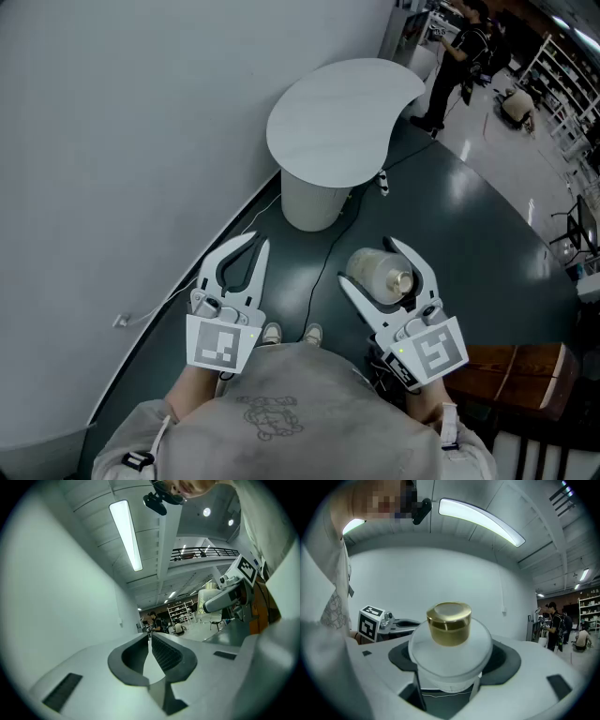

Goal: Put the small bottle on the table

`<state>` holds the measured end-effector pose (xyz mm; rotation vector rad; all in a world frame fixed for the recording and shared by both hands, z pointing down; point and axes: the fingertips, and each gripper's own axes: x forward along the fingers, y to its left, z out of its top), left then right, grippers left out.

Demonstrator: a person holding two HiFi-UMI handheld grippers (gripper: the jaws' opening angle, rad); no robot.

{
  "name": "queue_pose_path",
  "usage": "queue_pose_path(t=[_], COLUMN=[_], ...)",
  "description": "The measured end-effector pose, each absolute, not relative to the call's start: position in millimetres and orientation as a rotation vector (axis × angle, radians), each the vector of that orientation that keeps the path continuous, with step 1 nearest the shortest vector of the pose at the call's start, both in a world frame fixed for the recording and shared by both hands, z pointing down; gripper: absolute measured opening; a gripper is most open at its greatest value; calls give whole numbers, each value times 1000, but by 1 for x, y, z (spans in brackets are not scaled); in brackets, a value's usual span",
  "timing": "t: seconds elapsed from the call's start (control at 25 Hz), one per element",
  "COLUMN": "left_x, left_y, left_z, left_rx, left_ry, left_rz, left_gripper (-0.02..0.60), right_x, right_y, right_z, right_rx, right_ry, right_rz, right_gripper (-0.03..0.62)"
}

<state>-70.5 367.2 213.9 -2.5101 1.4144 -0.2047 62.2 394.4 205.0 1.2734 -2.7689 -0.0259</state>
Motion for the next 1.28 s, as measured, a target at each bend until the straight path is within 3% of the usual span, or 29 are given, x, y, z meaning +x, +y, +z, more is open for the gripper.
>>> queue_pose_path(t=[0.52, 1.28], left_x=[-57, 13], left_y=[340, 302], left_z=[218, 242], left_rx=[-2513, -2550], left_ry=[1407, 1432], left_rz=[-244, -271], left_gripper=[32, 32], right_x=[82, 150], right_y=[363, 316], right_z=[219, 254], right_rx=[1298, 1281], right_ry=[-2732, -2732], right_rz=[19, 111], right_gripper=[339, 339])
